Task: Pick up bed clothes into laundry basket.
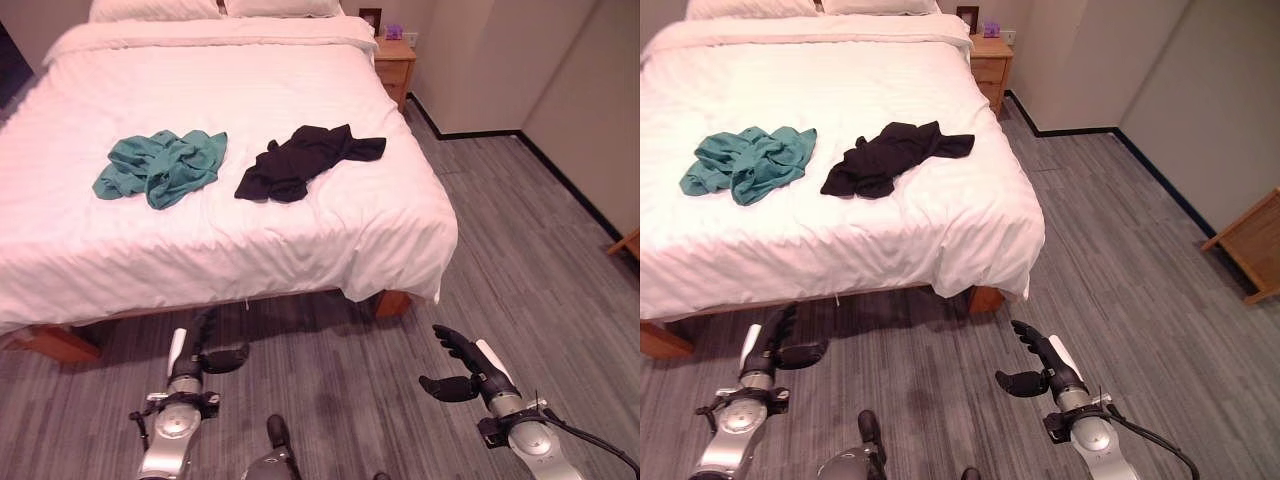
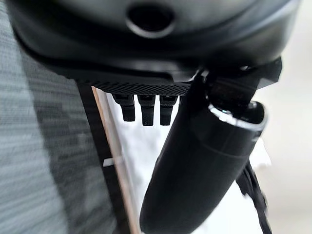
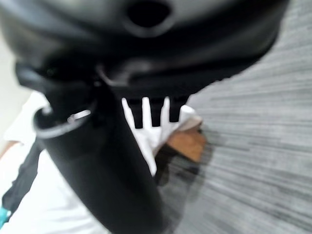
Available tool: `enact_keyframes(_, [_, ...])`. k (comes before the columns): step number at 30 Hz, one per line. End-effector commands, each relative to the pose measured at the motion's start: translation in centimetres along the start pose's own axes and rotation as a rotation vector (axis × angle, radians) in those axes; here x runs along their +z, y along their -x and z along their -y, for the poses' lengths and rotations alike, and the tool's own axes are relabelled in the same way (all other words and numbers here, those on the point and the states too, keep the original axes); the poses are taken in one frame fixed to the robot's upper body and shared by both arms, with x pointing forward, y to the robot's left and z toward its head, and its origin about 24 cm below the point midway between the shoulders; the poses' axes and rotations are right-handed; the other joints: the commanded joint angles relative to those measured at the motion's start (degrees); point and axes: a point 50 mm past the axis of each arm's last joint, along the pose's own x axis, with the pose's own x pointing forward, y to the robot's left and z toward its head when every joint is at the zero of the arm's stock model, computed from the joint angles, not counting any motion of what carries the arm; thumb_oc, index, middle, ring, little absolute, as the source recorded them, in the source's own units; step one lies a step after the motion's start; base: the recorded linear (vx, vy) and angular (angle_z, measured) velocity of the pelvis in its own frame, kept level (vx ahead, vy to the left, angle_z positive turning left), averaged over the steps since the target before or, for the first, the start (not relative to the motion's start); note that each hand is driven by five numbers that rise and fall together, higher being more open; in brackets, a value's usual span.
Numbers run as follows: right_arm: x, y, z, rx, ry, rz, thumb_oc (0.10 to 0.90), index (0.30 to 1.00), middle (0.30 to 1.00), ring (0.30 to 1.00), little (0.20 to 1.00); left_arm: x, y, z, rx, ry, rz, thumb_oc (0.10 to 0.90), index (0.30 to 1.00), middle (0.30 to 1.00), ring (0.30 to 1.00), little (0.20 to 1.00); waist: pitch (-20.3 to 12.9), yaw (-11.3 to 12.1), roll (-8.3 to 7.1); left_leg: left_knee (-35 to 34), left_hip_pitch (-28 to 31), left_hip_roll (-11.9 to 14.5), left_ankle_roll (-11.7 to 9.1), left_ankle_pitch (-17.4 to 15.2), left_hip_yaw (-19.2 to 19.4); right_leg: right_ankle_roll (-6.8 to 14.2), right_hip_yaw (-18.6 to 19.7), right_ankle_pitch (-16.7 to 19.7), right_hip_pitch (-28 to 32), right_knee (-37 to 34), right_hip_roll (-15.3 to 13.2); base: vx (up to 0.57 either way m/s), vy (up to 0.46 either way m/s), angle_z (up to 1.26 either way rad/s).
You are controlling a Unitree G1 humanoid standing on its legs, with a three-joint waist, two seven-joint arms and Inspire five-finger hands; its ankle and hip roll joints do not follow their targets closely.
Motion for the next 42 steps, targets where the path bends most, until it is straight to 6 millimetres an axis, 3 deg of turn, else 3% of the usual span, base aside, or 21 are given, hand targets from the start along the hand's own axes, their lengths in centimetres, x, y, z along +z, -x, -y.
enact_keyframes(1, [6.0, -1.7, 4.1, -0.157, 0.043, 0.263, 0.8, 0.9, 0.9, 0.9, 0.9, 4.9, -1.0, -2.7, 0.051, -0.028, 0.237, 0.8, 0.9, 0.9, 0.9, 0.9, -0.9, 2.3, -2.73, -7.3, -3.3, 0.5, -4.8, 11.0, -2.0, 9.2, -0.5, 9.4, 12.0, -1.6, -3.1, 0.2, 0.063, -0.19])
enact_keyframes(2, [6.1, -1.8, 4.0, -0.157, 0.042, 0.265, 0.8, 0.9, 0.9, 0.9, 0.9, 4.9, -1.0, -2.8, 0.052, -0.028, 0.238, 0.8, 0.9, 0.9, 0.9, 0.9, -1.0, 2.8, -2.67, -7.5, -3.3, 0.8, -4.7, 11.1, -1.5, 9.2, 0.1, 9.7, 11.6, -1.6, -3.0, 0.41, 0.131, 0.0])
enact_keyframes(3, [6.7, -2.0, 4.3, -0.17, 0.09, 0.282, 0.8, 0.9, 0.9, 0.9, 0.9, 4.8, -0.9, -3.5, 0.068, -0.053, 0.234, 0.8, 0.9, 0.9, 0.9, 0.9, -0.5, 2.4, -3.49, -7.4, -1.1, -0.4, -3.6, 8.8, -1.6, 9.2, -0.8, 17.0, 8.2, 5.7, -4.3, 0.28, 0.098, 0.0])
enact_keyframes(5, [7.6, -2.3, 4.8, -0.2, 0.154, 0.306, 0.8, 0.9, 0.9, 0.9, 0.9, 4.8, -0.9, -4.4, 0.093, -0.067, 0.235, 0.8, 0.9, 0.9, 0.9, 0.9, 0.0, 2.6, -3.21, -7.7, 1.8, 0.1, -3.0, 6.4, -1.7, 9.2, -5.0, 20.8, 3.8, 10.5, -7.1, 0.34, 0.076, -0.14])
enact_keyframes(7, [9.0, -2.1, 5.9, -0.237, 0.221, 0.352, 0.8, 0.9, 0.9, 0.9, 0.9, 4.9, -0.8, -5.1, 0.115, -0.055, 0.235, 0.8, 0.9, 0.9, 0.9, 0.9, 0.4, 1.9, -3.68, -8.1, 4.8, -0.6, -3.1, 3.7, -3.0, 9.2, -9.0, 19.9, 1.0, 8.9, -9.5, 0.39, 0.023, 0.07])
enact_keyframes(8, [9.6, -1.8, 6.7, -0.263, 0.245, 0.376, 0.8, 0.9, 0.9, 0.9, 0.9, 4.9, -0.7, -5.2, 0.114, -0.06, 0.24, 0.8, 0.9, 0.9, 0.9, 0.9, 0.5, 1.3, -3.82, -8.6, 6.2, -1.4, -3.0, 2.5, -4.0, 9.2, -8.9, 18.6, -0.9, 7.6, -9.0, 0.62, 0.068, 0.22])
enact_keyframes(9, [10.4, -1.5, 8.0, -0.326, 0.265, 0.408, 0.8, 0.9, 0.9, 0.9, 0.9, 5.1, -0.8, -5.3, 0.108, -0.073, 0.253, 0.8, 0.9, 0.9, 0.9, 0.9, 0.8, -0.3, -3.44, -9.1, 8.5, -2.3, -3.2, 0.7, -6.1, 9.1, -8.0, 14.5, -4.2, 4.3, -7.2, 0.48, 0.076, 0.4])
enact_keyframes(12, [11.1, -1.2, 9.1, -0.372, 0.29, 0.434, 0.8, 0.9, 0.9, 0.9, 0.9, 5.2, -1.0, -5.1, 0.101, -0.078, 0.256, 0.8, 0.9, 0.9, 0.9, 0.9, 1.1, -1.4, -3.16, -9.2, 9.5, -2.7, -3.5, -0.3, -7.2, 8.6, -7.3, 13.3, -5.9, 1.2, -6.1, 0.39, 0.008, 0.68])
enact_keyframes(13, [12.8, 0.2, 11.3, -0.473, 0.363, 0.496, 0.8, 0.9, 0.9, 0.9, 0.9, 5.4, -1.6, -4.7, 0.081, -0.091, 0.258, 0.8, 0.9, 0.9, 0.9, 0.9, 1.2, -4.6, -2.69, -9.2, 12.9, -3.2, -4.4, -4.0, -11.0, 8.6, -4.0, 12.7, -10.0, -7.3, -3.9, 0.67, -0.034, 0.77])
enact_keyframes(19, [15.2, 2.2, 12.9, -0.562, 0.471, 0.584, 0.8, 0.9, 0.9, 0.9, 0.9, 5.7, -2.3, -4.4, 0.073, -0.094, 0.259, 0.8, 0.9, 0.9, 0.9, 0.9, 0.8, -7.5, -2.11, -9.2, 16.0, -3.0, -5.4, -6.4, -16.4, 9.0, -1.2, 15.9, -17.7, -9.2, -2.0, 0.38, -0.1, 1.23])
enact_keyframes(23, [17.3, 2.6, 13.1, -0.584, 0.553, 0.653, 0.8, 0.9, 0.9, 0.9, 0.9, 4.2, -1.8, -4.4, 0.062, -0.092, 0.204, 0.8, 0.9, 0.9, 0.9, 0.9, -0.8, -7.2, -2.6, -9.2, 19.3, -3.5, -5.8, -8.6, -18.6, 8.2, -3.0, 15.7, -15.0, -9.2, -2.3, 0.26, -0.14, 0.9])
enact_keyframes(25, [17.9, 2.3, 12.9, -0.567, 0.543, 0.674, 0.8, 0.9, 0.9, 0.9, 0.9, 2.7, -1.0, -4.1, 0.053, -0.067, 0.153, 0.8, 0.9, 0.9, 0.9, 0.9, -1.1, -7.0, -1.75, -7.4, 20.8, -2.6, -6.7, -8.4, -19.3, 7.2, -4.6, 14.2, -12.2, -9.2, -1.8, 0.25, -0.161, 0.62])
enact_keyframes(27, [18.7, 2.3, 13.3, -0.585, 0.547, 0.702, 0.8, 0.9, 0.9, 0.9, 0.9, 2.3, -0.7, -4.0, 0.047, -0.045, 0.143, 0.8, 0.9, 0.9, 0.9, 0.9, 0.2, -6.0, -1.57, 2.3, 16.8, -1.5, -9.1, -5.8, -19.8, 5.6, -6.2, 12.6, -9.3, -9.2, -1.9, 0.1, -0.124, 0.22])
enact_keyframes(28, [18.7, 2.3, 13.3, -0.585, 0.547, 0.702, 0.8, 0.9, 0.9, 0.9, 0.9, 2.3, -0.7, -4.0, 0.047, -0.045, 0.143, 0.8, 0.9, 0.9, 0.9, 0.9, 0.2, -6.0, -1.57, 2.3, 16.8, -1.5, -9.1, -5.8, -19.8, 5.6, -6.2, 12.6, -9.3, -9.2, -1.9, 0.0, -0.123, 0.22])
enact_keyframes(30, [19.5, 2.2, 13.9, -0.616, 0.551, 0.722, 0.8, 0.9, 0.9, 0.9, 0.9, 2.6, -1.0, -3.7, 0.046, -0.025, 0.148, 0.8, 0.9, 0.9, 0.9, 0.9, 2.1, -5.5, -2.05, 14.0, 9.3, -0.1, -11.1, -3.0, -20.7, 3.7, -8.1, 11.0, -7.4, -9.2, -2.1, 0.02, -0.151, 0.37])
enact_keyframes(31, [19.8, 1.9, 14.4, -0.64, 0.545, 0.719, 0.8, 0.9, 0.9, 0.9, 0.9, 2.6, -1.1, -3.7, 0.048, -0.025, 0.148, 0.8, 0.9, 0.9, 0.9, 0.9, 2.7, -4.9, -2.08, 15.0, 6.1, 1.6, -10.6, -1.6, -18.9, 3.3, -9.3, 9.7, -6.2, -9.2, -1.9, 0.14, -0.092, 0.5])
enact_keyframes(34, [19.4, 1.5, 15.3, -0.659, 0.544, 0.677, 0.8, 0.9, 0.9, 0.9, 0.9, 1.6, -0.6, -3.7, 0.039, -0.04, 0.112, 0.8, 0.9, 0.9, 0.9, 0.9, 1.9, -4.3, -1.44, 5.0, 6.9, 2.8, -10.0, -2.4, -18.0, 4.5, -9.0, 8.6, -5.2, -9.2, -2.0, 0.23, 0.065, 0.37])
enact_keyframes(37, [19.3, 1.1, 16.3, -0.685, 0.563, 0.639, 0.8, 0.9, 0.9, 0.9, 0.9, 1.1, -0.4, -3.8, 0.04, -0.047, 0.095, 0.8, 0.9, 0.9, 0.9, 0.9, 1.8, -2.9, -0.19, -2.9, 5.8, 4.2, -10.7, 2.4, -20.0, 5.1, -8.5, 7.4, -4.5, -9.2, -1.4, 0.2, 0.139, 0.02])
enact_keyframes(38, [19.4, 0.6, 17.1, -0.71, 0.573, 0.611, 0.8, 0.9, 0.9, 0.9, 0.9, 1.0, -0.2, -3.6, 0.041, -0.04, 0.09, 0.8, 0.9, 0.9, 0.9, 0.9, 2.2, -1.0, 0.54, -8.2, 3.7, 5.0, -11.5, 5.5, -23.3, 5.4, -7.5, 6.1, -3.6, -9.2, -0.9, 0.14, 0.064, -0.29])
enact_keyframes(40, [19.6, -0.7, 18.6, -0.744, 0.514, 0.558, 0.8, 0.9, 0.9, 0.9, 0.9, 0.5, 0.1, -3.6, 0.055, -0.023, 0.073, 0.8, 0.9, 0.9, 0.9, 0.9, 2.2, 0.2, 2.29, -9.2, 1.1, 6.3, -13.3, 6.6, -25.4, 5.5, -6.2, 3.7, -1.2, -9.2, -0.3, 0.29, 0.255, -0.74])
enact_keyframes(42, [19.1, -0.8, 18.8, -0.737, 0.509, 0.524, 0.8, 0.9, 0.9, 0.9, 0.9, 0.0, 0.3, -3.7, 0.055, -0.032, 0.052, 0.8, 0.9, 0.9, 0.9, 0.9, 1.5, 0.3, 2.97, -9.2, 2.4, 6.5, -13.8, 7.1, -24.7, 5.6, -6.1, 3.5, -0.3, -9.2, -0.4, 0.22, 0.193, -0.74])
